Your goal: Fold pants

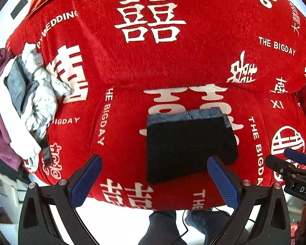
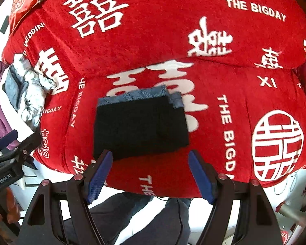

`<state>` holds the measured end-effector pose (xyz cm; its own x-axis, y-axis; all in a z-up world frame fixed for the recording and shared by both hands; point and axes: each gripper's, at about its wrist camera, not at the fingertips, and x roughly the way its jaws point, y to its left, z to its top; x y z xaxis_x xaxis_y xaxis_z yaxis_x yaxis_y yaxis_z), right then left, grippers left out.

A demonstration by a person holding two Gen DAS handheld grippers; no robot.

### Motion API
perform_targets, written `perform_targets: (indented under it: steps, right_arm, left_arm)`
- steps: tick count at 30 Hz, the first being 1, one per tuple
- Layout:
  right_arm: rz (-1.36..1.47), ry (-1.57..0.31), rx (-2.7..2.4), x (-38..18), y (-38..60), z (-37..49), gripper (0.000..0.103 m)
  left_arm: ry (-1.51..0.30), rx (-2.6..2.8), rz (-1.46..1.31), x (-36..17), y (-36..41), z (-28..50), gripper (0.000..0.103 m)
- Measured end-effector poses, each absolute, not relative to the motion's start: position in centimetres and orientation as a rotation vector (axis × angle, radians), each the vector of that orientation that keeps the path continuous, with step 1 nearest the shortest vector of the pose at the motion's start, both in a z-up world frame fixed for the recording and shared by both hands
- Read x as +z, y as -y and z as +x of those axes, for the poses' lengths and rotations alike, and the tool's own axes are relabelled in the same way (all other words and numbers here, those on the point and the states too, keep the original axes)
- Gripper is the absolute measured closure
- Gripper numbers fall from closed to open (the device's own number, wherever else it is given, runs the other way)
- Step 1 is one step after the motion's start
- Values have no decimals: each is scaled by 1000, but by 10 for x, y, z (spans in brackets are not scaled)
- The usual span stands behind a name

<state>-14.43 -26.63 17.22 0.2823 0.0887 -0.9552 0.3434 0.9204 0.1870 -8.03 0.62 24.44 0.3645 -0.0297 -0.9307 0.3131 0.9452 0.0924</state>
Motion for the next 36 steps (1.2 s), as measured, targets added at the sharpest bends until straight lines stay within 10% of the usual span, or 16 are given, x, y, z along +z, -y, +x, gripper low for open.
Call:
perform_targets:
  steps: [36]
  right_arm:
    - [213,-1314,-229,187,265,-125,23]
  left_arm:
    - [-1245,-267,361,227,28,-82,0]
